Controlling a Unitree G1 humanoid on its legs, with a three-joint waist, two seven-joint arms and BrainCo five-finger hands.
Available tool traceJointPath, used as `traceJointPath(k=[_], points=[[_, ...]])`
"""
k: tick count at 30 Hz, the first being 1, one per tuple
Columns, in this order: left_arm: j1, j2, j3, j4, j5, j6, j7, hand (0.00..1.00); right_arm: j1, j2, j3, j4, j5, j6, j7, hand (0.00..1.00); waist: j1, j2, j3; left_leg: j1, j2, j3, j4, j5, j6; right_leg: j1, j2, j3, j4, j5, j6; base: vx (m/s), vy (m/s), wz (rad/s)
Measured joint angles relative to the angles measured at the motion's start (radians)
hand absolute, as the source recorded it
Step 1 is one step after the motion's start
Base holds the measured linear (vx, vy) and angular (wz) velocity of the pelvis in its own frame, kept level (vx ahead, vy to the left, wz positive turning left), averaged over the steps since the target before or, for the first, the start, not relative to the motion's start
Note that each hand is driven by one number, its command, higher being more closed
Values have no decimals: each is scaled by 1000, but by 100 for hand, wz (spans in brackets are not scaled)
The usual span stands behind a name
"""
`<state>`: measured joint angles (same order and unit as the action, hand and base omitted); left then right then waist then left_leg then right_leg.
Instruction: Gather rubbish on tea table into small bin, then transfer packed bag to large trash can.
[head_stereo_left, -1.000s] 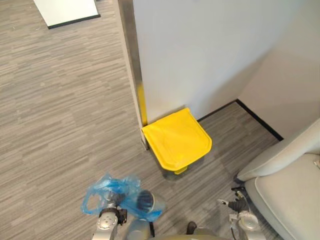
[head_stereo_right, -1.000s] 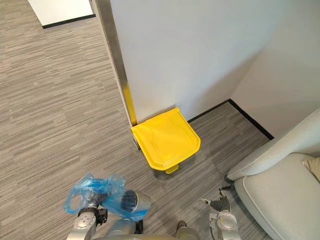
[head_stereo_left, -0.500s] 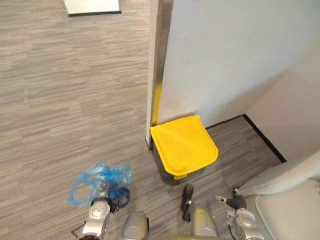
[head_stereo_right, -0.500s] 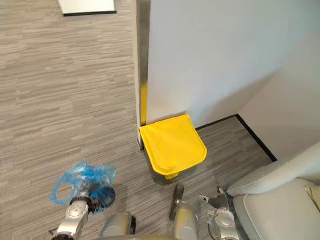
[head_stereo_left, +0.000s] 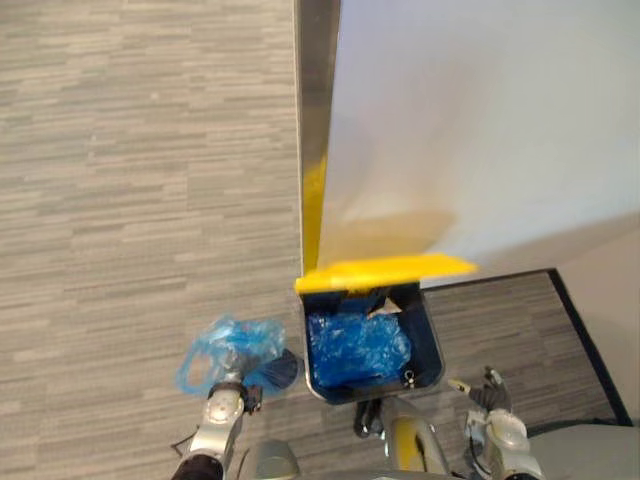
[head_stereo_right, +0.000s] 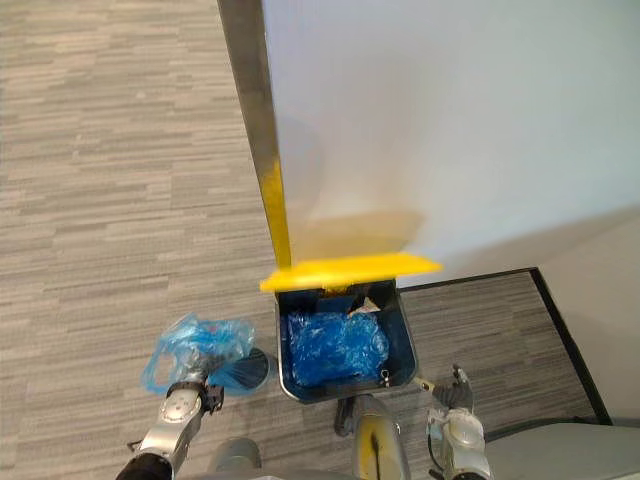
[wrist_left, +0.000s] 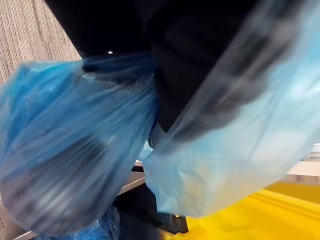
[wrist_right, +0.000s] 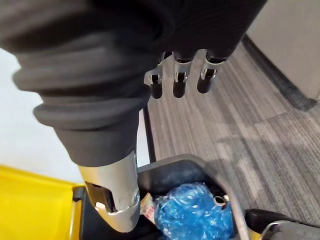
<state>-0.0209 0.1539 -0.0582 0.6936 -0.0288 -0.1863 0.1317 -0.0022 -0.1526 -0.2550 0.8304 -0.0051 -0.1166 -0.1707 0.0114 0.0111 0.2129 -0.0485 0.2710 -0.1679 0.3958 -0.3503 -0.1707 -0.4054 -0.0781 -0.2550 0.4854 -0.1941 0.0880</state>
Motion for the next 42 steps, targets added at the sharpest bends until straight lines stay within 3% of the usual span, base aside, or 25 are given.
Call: traceJointPath(k=[7, 10, 15, 20, 28, 35, 39, 42], points=[[49, -7, 0, -44, 0, -16, 1, 100, -161, 49, 268, -94, -2, -14, -2, 0, 9, -4, -4, -51, 24, 42, -57, 1, -1, -61, 7, -24, 4, 14, -22, -109, -53, 14], [50, -20, -29, -60, 0, -18, 4, 100, -325, 79, 354, -100, -6, -29, -10, 0, 49, -3, -3, -67, 25, 48, -92, 16, -36, -98, 4, -22, 7, 24, -30, -131, -48, 3], [51, -28, -87, -107, -2, -29, 25, 100, -599, 94, 392, -14, -8, -25, -63, 0, 89, -1, 0, -136, 25, 28, -81, 40, -76, -148, -2, -35, 18, 50, -55, -100, -46, 11], [28, -42, -172, -221, -45, -65, 44, 100, -746, 18, 414, 21, -8, -12, -99, 0, 109, 8, 32, -147, 32, 3, -139, 93, -91, -159, -7, -63, 1, 54, -57, -72, -73, 16], [-64, -64, -350, -382, -81, -86, 42, 100, -831, -40, 470, 12, -9, -10, -99, 0, 98, 30, 85, -149, 44, 0, -142, 96, -94, -161, 7, -55, -1, 59, -55, -26, -18, 0], [-313, -95, -516, -460, -93, -108, 47, 100, -890, -64, 511, -32, -15, -13, -82, 0, 54, 40, 150, -180, 31, 4, -117, 95, -95, -187, -9, -46, 15, 74, -67, 2, 6, 0], [-398, -113, -498, -405, -83, -109, 70, 100, -933, -88, 543, -59, -15, -14, -65, 0, 31, 49, 188, -187, 24, 14, -114, 95, -95, -206, -10, -33, 19, 77, -68, -41, 4, -9], [-457, -122, -446, -264, -40, -99, 110, 100, -956, -93, 545, -76, -15, -15, -63, 0, 16, 49, 210, -204, 24, 28, -112, 95, -95, -234, -5, -23, 17, 80, -66, -28, -12, -14]])
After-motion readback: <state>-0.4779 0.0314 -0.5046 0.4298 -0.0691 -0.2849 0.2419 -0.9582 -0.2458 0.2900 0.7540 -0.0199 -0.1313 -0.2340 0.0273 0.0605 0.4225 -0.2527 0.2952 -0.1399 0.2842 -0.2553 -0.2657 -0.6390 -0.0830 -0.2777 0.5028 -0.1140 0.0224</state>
